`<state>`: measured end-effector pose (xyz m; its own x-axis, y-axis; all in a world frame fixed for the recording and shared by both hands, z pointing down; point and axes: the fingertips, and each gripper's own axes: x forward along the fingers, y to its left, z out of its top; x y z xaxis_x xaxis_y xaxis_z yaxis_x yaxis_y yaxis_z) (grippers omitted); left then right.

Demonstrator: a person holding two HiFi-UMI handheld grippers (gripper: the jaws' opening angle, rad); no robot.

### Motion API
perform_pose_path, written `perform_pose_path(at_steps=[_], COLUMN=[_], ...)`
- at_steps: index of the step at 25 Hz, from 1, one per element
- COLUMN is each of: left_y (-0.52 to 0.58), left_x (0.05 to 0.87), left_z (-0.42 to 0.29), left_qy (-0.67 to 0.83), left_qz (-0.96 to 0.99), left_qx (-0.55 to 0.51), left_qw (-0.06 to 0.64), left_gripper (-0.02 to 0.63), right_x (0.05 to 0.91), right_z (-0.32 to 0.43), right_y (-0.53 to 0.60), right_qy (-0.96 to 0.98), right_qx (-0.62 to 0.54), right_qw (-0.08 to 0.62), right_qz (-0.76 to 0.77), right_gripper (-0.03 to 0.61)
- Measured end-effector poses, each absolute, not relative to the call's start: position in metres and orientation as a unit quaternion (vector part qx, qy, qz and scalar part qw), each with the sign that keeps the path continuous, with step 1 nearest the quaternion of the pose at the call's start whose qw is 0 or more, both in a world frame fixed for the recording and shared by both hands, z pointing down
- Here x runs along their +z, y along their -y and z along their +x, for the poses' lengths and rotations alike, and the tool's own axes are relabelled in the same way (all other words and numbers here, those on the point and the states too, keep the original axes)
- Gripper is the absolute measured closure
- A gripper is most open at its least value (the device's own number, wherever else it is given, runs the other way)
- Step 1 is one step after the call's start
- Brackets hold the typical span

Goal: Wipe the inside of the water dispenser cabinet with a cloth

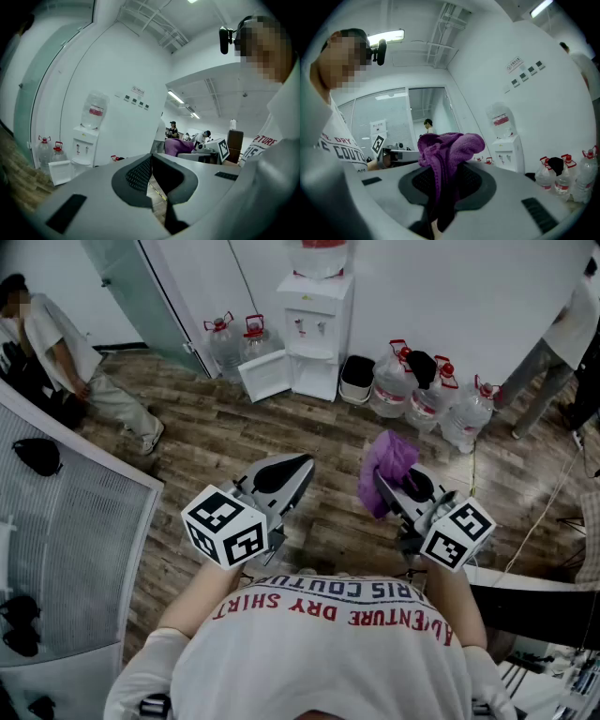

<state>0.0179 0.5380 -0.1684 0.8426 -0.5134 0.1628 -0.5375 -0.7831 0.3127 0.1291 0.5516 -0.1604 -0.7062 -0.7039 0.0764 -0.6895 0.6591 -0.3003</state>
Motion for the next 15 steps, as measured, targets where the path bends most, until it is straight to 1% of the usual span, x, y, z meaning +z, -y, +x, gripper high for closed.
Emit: perform_pose_path(at_steps=[10, 15], left_y=[-0.528, -0.523], left_x=[-0.169, -0.167], left_z=[-0.013, -0.033], left_qy=[0.285, 0.285], left_qz=[0.943, 0.943], left_qx=[0.028, 0.024], left_qw=[0.169, 0.172], left_gripper=[0.586, 0.586], right_x=[-0.156, -0.156], right_z=[0.103, 0.085], right_y=[-0.544, -0.539], right_qy=[-0.906, -0.901], right_qx=[-0.161, -0.175], right_qw=[0.016, 0.028], right_qz=[-0.392, -0.396], right_gripper=[0.485, 0.485])
